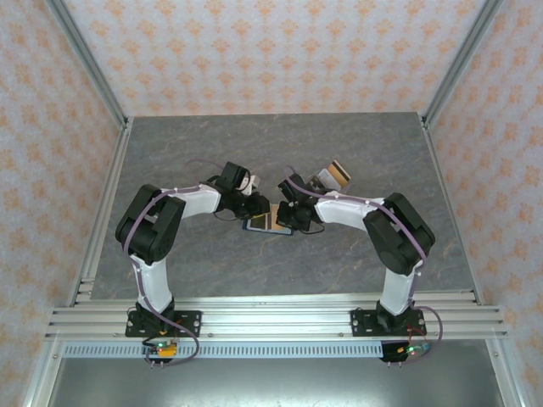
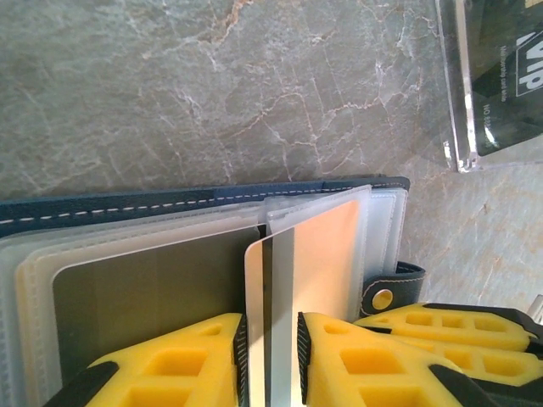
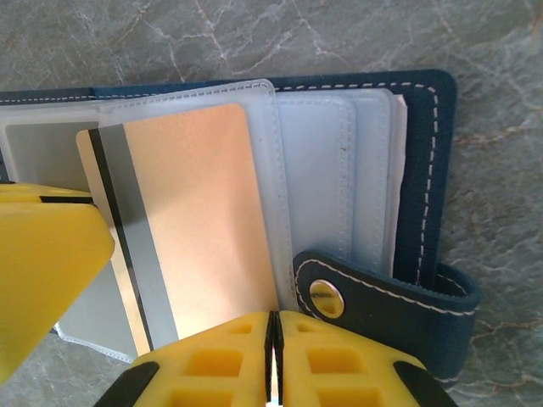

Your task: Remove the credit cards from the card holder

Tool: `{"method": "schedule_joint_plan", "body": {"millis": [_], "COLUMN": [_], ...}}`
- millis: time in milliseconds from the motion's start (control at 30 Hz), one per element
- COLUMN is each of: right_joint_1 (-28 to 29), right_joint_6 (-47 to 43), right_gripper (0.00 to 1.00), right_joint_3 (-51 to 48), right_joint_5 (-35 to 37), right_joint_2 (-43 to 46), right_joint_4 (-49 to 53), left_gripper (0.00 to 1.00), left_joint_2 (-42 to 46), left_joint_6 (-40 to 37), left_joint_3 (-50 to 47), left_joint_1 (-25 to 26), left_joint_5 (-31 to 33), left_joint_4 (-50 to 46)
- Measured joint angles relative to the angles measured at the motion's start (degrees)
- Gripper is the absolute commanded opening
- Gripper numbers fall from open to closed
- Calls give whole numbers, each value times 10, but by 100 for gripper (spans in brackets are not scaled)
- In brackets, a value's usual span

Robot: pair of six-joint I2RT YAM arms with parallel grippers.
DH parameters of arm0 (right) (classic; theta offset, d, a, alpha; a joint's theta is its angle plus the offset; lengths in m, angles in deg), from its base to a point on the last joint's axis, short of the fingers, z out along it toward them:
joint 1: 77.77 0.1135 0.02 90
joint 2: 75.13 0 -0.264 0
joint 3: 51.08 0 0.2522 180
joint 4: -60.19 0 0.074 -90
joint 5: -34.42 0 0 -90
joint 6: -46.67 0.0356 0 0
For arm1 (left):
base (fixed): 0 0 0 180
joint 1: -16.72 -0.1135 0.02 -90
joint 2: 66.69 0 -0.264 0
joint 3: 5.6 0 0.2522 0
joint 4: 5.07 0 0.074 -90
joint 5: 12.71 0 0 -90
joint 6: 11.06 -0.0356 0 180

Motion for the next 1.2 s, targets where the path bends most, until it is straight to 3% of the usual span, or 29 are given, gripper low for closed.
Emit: {"method": "schedule_joint_plan", "body": {"millis": [400, 867, 1200], "right_joint_1": [0, 0, 0], "right_joint_6": [0, 0, 4], "right_gripper": [12, 12, 11], "right_joint_3": [-1, -1, -4], "right_joint_5": [-6, -5, -3], "right_joint_2": [-1, -2, -2], "right_joint_4": [-3, -4, -13], "left_gripper": [25, 8, 5], "left_joint_2": [-8, -6, 15], "left_joint_6": [0, 2, -1], "left_joint_3": [7, -4, -15], "left_joint_1": [-5, -12, -17], "left_joint_5": [-24, -30, -28], "left_joint_4": [1, 10, 4]}}
